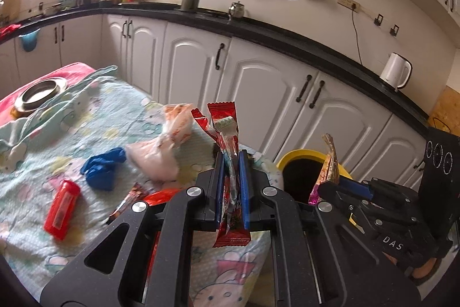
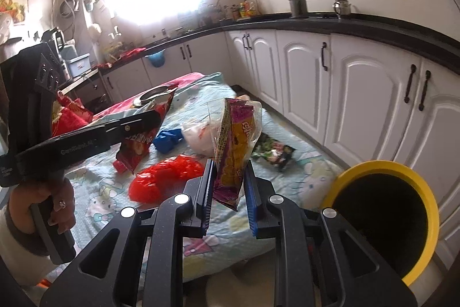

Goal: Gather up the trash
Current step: 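Carry the red wrapper and yellow snack bag over the yellow bin with both grippers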

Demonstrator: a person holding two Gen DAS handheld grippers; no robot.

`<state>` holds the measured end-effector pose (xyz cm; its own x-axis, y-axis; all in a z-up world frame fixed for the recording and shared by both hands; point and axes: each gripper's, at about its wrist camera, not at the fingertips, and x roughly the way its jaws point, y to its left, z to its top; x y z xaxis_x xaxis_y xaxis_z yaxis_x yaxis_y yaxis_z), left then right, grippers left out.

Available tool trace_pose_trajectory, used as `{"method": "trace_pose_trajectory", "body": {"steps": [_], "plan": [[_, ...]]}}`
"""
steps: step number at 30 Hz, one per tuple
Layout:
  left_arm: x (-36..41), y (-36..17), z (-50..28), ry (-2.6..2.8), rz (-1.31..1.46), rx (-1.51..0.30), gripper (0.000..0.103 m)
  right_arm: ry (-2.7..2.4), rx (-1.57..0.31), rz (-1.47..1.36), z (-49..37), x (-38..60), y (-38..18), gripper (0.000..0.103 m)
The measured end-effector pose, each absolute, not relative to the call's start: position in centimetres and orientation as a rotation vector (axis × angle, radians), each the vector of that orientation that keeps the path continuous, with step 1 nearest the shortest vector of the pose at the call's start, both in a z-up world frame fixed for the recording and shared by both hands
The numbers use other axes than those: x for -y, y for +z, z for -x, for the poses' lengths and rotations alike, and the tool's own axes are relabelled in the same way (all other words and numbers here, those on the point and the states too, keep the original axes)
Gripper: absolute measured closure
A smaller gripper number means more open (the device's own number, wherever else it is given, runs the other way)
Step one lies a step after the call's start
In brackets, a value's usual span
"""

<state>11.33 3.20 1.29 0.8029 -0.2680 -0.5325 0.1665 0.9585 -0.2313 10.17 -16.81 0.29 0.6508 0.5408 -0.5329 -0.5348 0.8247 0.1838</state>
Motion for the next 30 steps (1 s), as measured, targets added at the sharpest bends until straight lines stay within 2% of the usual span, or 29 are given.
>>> {"method": "trace_pose_trajectory", "body": {"steps": [30], "plan": [[9.7, -0.1, -14.8, -0.471, 0.084, -0.631, 0.097, 0.305, -0.593, -0.076, -10.8, 30.0, -1.1, 0.083]]}}
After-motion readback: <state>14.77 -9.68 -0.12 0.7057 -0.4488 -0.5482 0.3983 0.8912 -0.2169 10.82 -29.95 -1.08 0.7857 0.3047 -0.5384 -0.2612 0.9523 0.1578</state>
